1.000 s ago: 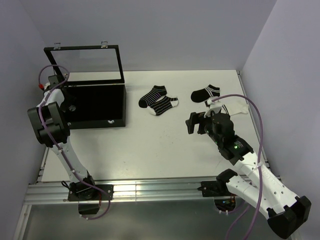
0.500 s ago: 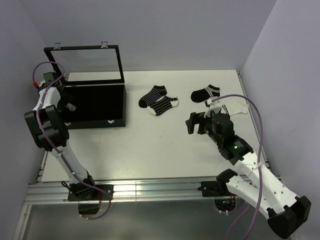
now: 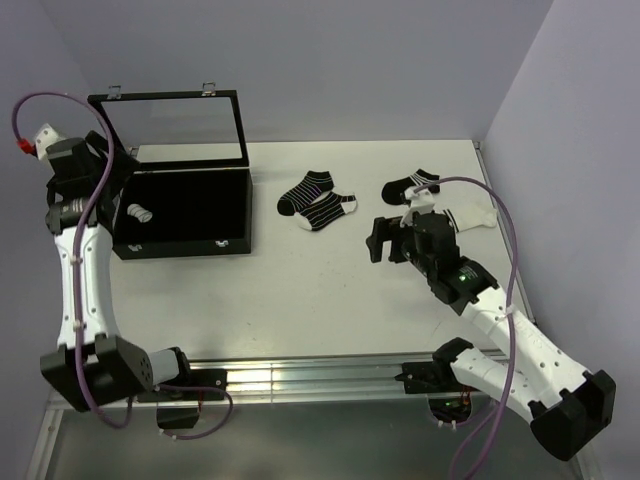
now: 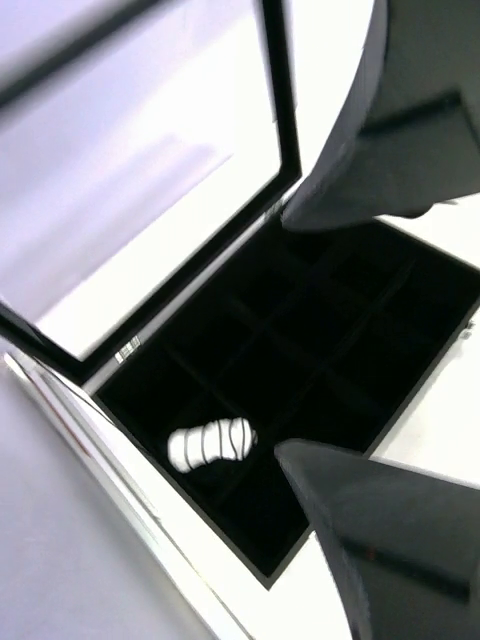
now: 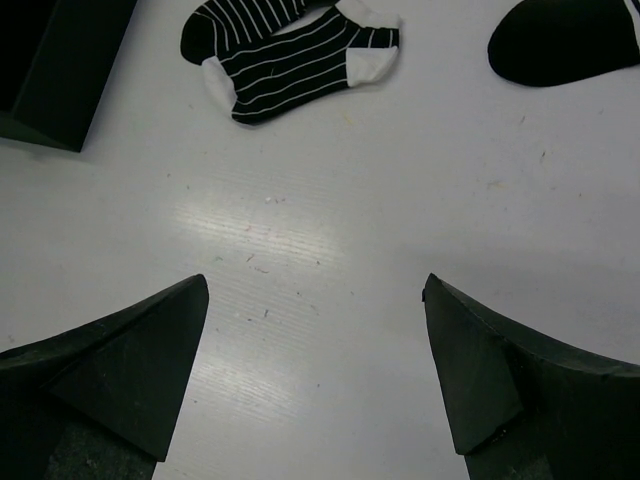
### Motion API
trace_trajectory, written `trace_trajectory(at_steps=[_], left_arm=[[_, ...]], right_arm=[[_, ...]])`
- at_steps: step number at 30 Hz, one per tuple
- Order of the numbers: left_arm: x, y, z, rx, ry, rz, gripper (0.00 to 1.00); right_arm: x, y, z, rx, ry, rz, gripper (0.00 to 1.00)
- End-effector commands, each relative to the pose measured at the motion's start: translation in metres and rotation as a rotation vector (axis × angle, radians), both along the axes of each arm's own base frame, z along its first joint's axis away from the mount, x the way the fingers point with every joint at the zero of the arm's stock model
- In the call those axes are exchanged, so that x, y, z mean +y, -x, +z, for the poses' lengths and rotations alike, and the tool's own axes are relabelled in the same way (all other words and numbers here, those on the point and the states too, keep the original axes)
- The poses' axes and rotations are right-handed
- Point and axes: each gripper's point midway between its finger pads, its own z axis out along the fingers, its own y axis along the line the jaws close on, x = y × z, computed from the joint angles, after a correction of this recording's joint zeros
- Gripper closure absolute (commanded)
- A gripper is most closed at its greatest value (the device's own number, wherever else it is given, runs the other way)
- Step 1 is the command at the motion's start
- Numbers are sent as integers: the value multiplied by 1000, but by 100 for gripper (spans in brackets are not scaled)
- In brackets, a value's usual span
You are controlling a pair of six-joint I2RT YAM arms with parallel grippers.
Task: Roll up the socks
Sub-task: Adjust the sock at the center of the board.
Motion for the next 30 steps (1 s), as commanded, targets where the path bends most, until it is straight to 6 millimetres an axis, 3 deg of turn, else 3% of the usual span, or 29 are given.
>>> trace_trajectory(at_steps=[1,5,7,8,10,12,13,15,16,17,19,21,22,23,30], left_arm=[[-17,19,29,-88,-42,-91,4],[-35,52,53,-115,-126,-111,0],[-59,59,45,-82,-155,-183,0],[-66,69,50,-100,-171,-198,0],[-89,79,37,-84,-186,-285,1],[-103,95,37,-112,-200,-340,1],[-119,99,23,-92,-208,-408,1],[-133,113,21,-127,-198,-463,0],[-143,116,7,-111,-192,-510,1],[-147,122,6,-126,-189,-528,1],[-155,126,-7,-112,-173,-563,0],[-159,129,-10,-116,-180,-584,1],[-159,130,-13,-113,-183,-585,1],[-158,131,-11,-129,-189,-580,1],[-161,129,-12,-146,-195,-589,1]], right_arm=[[6,-10,21,-2,-40,-33,5],[12,-28,13,73,-24,-80,6],[21,-36,8,106,-30,-74,7],[22,-40,5,119,-26,-85,8],[27,-55,-8,163,1,-103,10],[31,-71,-20,197,34,-121,11],[33,-78,-26,206,44,-122,11],[41,-95,-27,198,34,-115,11],[43,-103,-47,241,62,-114,12],[46,-117,-41,227,55,-117,13],[51,-134,-66,278,87,-116,13],[60,-158,-65,277,80,-98,15],[63,-166,-86,316,105,-94,15],[68,-180,-78,293,93,-88,16],[85,-232,-109,337,89,-44,23]])
